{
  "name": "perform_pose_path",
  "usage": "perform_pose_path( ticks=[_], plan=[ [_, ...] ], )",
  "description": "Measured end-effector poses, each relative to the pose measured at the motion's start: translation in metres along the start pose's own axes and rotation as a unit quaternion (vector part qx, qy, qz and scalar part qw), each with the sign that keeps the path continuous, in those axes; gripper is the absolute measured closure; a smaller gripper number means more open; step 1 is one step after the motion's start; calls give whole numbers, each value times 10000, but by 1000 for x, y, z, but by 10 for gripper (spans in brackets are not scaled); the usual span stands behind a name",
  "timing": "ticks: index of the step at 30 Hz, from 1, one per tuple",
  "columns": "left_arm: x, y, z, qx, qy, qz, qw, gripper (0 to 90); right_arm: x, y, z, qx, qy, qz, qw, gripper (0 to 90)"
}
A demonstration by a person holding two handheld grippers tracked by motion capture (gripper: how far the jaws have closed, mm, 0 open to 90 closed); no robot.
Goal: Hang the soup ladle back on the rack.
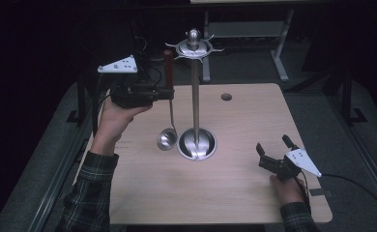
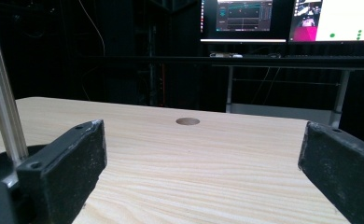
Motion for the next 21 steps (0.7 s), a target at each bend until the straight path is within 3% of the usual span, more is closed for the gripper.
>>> perform_pose_path(
  ticks=[21],
  plan=[
    [-4,-16,3,46,58,108,9999,740,0,0,0,-6,3,-5,10000,2]
  ],
)
Point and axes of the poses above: each handheld gripper's, and its own axes: y roughly backward along the jaws, x roughly out of its underside, z roughly to its left, the point moved 4 cm from there along -y, roughly forward along the jaws, and after that the axes turned 14 degrees about y, right-handed, at the moved point
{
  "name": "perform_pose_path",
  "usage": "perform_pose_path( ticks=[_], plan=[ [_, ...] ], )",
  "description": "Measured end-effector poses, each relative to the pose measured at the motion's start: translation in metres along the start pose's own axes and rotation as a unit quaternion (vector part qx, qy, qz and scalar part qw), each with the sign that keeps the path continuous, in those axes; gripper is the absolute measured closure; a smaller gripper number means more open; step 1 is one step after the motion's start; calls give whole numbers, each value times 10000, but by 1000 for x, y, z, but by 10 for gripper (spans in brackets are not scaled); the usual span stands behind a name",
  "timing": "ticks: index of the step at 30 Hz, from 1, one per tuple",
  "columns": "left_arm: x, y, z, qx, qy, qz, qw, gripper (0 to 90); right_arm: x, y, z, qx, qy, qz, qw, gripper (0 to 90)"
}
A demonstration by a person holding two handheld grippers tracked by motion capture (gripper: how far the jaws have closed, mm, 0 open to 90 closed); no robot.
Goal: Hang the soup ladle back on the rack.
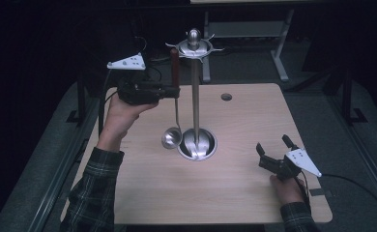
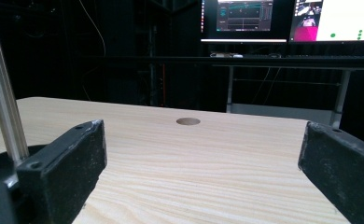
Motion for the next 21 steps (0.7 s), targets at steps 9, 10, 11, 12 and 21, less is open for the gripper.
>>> perform_pose_path(
  ticks=[9,10,11,12,21],
  plan=[
    [1,-6,1,2,14,12,10000,739,0,0,0,-2,-13,7,10000,2],
    [1,-6,1,9,9,11,10000,739,0,0,0,-3,-16,8,10000,2],
    [1,-6,1,10,9,17,10000,739,0,0,0,-2,-14,7,10000,2],
    [1,-6,1,4,5,20,10000,738,0,0,0,-3,-14,7,10000,2],
    [2,-5,2,-79,-42,54,9999,709,0,0,0,-2,-7,2,10000,2]
  ],
)
Point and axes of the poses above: each handheld gripper's, and its own axes: y roughly backward along the jaws, x roughly out of its underside, z roughly to its left, the point moved 4 cm from there along -y, roughly forward along the jaws, and after that the axes turned 14 degrees about y, right-handed, at the moved point
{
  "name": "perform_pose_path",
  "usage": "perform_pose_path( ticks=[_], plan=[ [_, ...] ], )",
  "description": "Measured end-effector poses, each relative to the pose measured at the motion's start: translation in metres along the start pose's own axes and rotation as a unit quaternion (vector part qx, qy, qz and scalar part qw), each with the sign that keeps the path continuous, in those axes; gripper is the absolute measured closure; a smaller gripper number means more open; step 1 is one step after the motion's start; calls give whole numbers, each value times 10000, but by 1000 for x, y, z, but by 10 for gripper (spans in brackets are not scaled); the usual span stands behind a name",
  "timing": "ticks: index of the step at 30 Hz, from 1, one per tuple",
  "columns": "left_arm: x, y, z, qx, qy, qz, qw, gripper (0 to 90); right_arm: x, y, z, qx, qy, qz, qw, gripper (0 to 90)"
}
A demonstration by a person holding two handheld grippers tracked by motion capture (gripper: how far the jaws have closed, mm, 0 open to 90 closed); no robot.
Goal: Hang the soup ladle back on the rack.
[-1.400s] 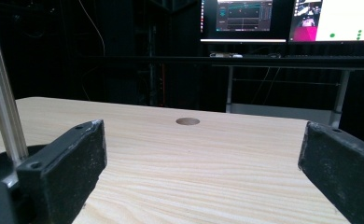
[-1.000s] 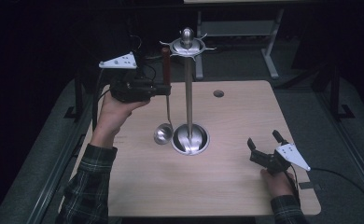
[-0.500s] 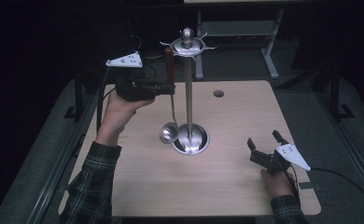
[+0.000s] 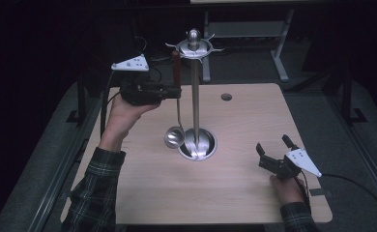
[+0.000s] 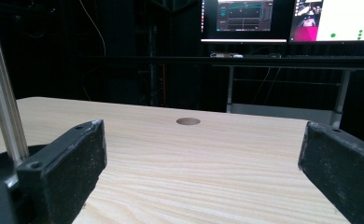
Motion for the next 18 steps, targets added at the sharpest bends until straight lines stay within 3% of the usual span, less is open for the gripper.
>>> perform_pose_path(
  ticks=[10,18],
  plan=[
    [6,4,1,-114,-13,41,9999,574,0,0,0,-1,7,-1,10000,2],
    [20,9,2,-341,-55,235,9991,393,0,0,0,1,20,-8,10000,2]
  ],
)
Point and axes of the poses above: each handheld gripper's, and its own axes: y roughly backward along the jaws, x roughly out of its underside, z roughly to its left, the point moved 4 cm from there along -y, roughly forward along the jaws, and after that the axes turned 14 degrees about y, right-handed, at the moved point
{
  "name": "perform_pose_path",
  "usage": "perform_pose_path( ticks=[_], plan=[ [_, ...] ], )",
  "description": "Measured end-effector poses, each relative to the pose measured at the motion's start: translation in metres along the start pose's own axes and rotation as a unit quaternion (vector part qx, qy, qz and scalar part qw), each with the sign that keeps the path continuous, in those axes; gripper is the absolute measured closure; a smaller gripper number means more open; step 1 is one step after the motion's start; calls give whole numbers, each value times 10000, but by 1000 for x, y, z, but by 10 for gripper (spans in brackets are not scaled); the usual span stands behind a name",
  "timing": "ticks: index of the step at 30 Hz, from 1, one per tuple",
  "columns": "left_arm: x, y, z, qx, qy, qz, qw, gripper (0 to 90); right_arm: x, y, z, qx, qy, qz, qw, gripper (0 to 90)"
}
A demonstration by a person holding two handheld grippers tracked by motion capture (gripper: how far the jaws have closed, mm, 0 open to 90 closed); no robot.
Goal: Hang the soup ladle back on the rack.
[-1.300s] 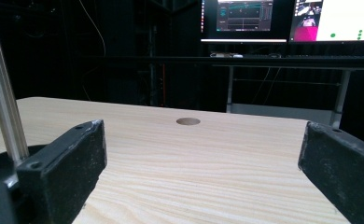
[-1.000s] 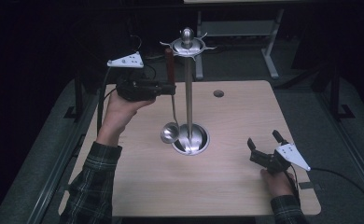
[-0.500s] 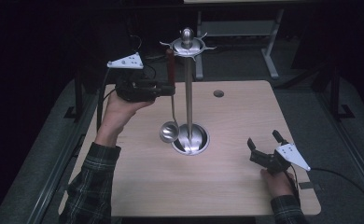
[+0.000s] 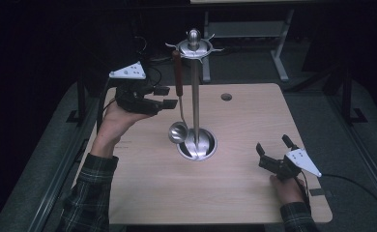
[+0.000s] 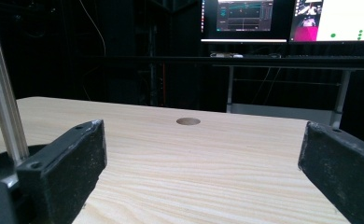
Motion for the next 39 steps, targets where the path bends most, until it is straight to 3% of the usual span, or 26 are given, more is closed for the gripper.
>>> perform_pose_path(
  ticks=[11,26,39],
  plan=[
    [29,8,9,-269,92,115,9995,261,0,0,0,0,-3,1,10000,2],
    [63,19,18,-488,266,199,9983,242,0,0,0,11,-26,18,10000,2],
    [109,25,32,-725,470,298,9958,242,0,0,0,11,-20,19,10000,2]
  ],
)
Point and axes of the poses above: each handheld gripper's, and its own axes: y roughly backward along the jaws, x roughly out of its underside, z roughly to its left, the point moved 4 cm from there along -y, roughly forward along the jaws, and after that the axes turned 14 degrees about y, right-handed, at the moved point
